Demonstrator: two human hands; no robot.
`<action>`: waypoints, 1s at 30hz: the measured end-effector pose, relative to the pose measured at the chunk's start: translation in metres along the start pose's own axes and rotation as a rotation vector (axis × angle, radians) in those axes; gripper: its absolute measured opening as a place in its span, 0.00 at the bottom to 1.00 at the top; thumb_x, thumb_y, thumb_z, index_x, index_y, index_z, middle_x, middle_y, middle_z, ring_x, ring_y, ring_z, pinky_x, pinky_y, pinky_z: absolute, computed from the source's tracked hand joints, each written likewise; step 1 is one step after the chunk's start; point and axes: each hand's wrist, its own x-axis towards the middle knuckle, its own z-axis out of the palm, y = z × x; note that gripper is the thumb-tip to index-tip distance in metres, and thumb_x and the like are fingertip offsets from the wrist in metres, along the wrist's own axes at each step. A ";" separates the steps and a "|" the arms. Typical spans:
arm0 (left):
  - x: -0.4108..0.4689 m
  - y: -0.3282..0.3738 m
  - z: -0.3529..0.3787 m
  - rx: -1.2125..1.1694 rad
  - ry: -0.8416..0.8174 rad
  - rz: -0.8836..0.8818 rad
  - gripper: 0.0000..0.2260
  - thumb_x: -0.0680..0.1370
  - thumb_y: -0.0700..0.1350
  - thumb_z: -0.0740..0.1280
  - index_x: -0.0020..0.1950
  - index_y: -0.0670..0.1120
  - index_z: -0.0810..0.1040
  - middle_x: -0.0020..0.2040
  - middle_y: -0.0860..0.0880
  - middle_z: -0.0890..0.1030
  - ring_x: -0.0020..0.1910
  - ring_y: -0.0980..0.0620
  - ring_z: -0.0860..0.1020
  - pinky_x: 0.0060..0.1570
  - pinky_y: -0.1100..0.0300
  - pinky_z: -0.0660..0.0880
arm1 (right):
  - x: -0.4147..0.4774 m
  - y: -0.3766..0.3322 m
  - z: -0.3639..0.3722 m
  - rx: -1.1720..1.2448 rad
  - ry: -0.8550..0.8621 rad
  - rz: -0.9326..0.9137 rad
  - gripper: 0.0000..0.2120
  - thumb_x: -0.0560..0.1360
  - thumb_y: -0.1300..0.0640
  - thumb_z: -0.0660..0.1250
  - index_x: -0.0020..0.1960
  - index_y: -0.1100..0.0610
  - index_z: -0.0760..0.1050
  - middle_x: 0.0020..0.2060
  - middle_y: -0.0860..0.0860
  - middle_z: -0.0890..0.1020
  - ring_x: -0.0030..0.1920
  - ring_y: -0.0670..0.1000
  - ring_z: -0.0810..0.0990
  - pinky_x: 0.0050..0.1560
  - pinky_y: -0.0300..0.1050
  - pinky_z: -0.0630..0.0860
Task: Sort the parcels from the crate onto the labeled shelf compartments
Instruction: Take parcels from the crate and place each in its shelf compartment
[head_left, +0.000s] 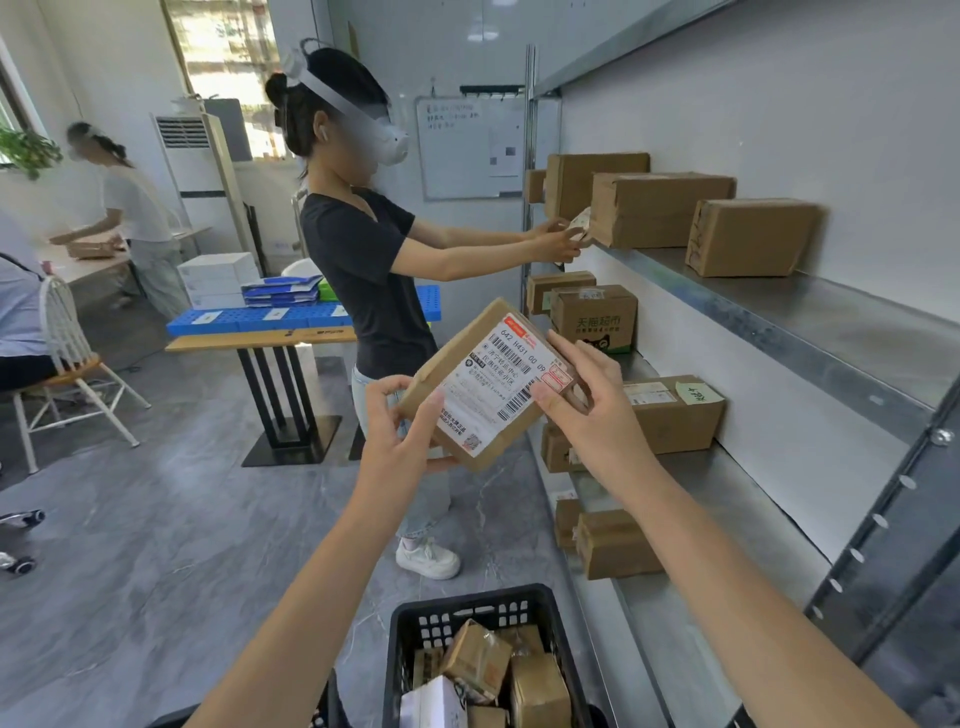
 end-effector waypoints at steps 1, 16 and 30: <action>-0.001 0.001 0.001 -0.020 0.009 -0.012 0.12 0.81 0.47 0.64 0.62 0.52 0.65 0.56 0.40 0.80 0.50 0.46 0.85 0.40 0.48 0.83 | -0.001 0.000 0.002 0.031 0.020 0.016 0.35 0.72 0.37 0.71 0.75 0.36 0.61 0.73 0.43 0.63 0.72 0.47 0.67 0.72 0.60 0.67; -0.007 -0.002 0.001 0.084 0.040 0.129 0.08 0.80 0.42 0.67 0.58 0.48 0.74 0.64 0.55 0.78 0.58 0.58 0.80 0.53 0.63 0.79 | -0.002 -0.009 0.019 0.362 0.051 -0.002 0.41 0.74 0.54 0.74 0.80 0.46 0.54 0.70 0.41 0.73 0.70 0.42 0.72 0.67 0.49 0.75; -0.023 0.024 0.003 -0.007 0.061 0.189 0.12 0.79 0.41 0.68 0.58 0.56 0.77 0.50 0.60 0.85 0.51 0.60 0.83 0.44 0.68 0.79 | -0.010 -0.016 0.021 0.226 0.068 -0.109 0.35 0.73 0.48 0.74 0.76 0.40 0.62 0.70 0.37 0.71 0.70 0.40 0.70 0.68 0.51 0.74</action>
